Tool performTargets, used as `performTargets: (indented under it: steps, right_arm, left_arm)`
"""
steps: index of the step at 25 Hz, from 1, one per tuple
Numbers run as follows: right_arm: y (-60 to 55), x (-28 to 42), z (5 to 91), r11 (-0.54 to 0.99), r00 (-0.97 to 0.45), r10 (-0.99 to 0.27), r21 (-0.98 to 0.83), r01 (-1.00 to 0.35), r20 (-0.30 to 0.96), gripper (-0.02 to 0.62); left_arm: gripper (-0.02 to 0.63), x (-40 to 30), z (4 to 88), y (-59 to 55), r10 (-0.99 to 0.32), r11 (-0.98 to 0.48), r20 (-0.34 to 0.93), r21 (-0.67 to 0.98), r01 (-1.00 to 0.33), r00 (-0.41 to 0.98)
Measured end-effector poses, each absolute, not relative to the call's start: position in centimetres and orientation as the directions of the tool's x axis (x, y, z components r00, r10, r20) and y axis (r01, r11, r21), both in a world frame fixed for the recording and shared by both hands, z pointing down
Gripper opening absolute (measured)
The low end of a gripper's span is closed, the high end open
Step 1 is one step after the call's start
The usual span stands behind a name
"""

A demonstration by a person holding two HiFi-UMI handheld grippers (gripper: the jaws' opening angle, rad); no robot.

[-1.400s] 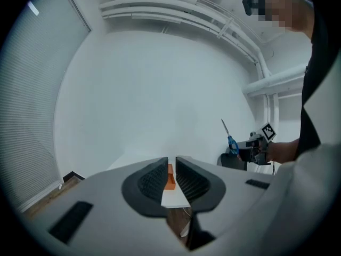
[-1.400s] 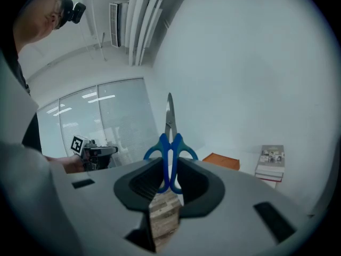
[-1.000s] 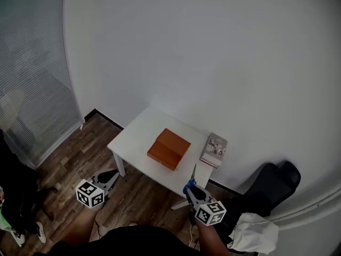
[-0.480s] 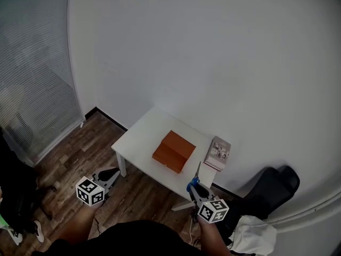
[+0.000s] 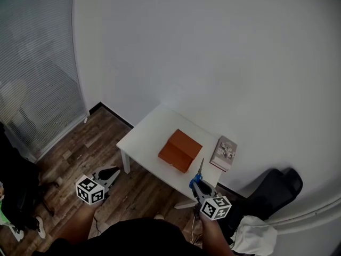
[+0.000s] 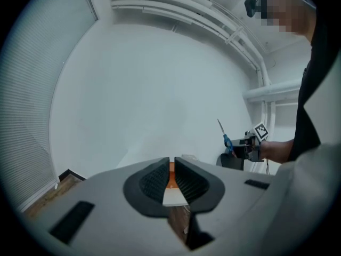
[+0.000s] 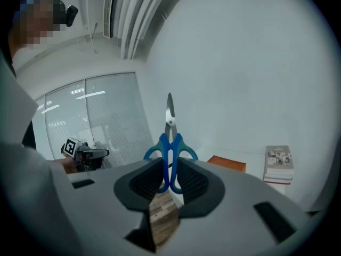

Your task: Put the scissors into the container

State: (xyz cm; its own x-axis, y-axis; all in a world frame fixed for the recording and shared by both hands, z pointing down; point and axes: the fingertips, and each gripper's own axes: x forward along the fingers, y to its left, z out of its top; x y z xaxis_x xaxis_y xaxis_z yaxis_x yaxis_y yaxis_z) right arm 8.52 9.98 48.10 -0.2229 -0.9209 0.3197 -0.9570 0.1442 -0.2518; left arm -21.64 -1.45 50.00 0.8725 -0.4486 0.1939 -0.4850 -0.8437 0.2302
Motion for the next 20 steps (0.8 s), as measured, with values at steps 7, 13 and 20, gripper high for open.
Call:
performTargets:
  steps: [7, 13, 20]
  right_arm:
    - [8.7, 10.1, 49.6, 0.114, -0.206, -0.912, -0.264, -0.958, 0.354, 0.083]
    - [6.2, 11.8, 50.6, 0.118, -0.215, -0.906, -0.269, -0.956, 0.365, 0.083]
    - [2.4, 14.8, 52.1, 0.128, -0.238, -0.894, -0.291, -0.948, 0.379, 0.083]
  left_arm:
    - [0.035, -20.0, 51.4, -2.5, -0.418, -0.845, 0.219, 0.262, -0.465, 0.882]
    - [0.035, -18.2, 51.7, -4.7, -0.412, -0.844, 0.239, 0.262, -0.467, 0.879]
    - [0.035, -14.2, 51.5, -8.0, -0.394, -0.856, 0.259, 0.248, -0.455, 0.882]
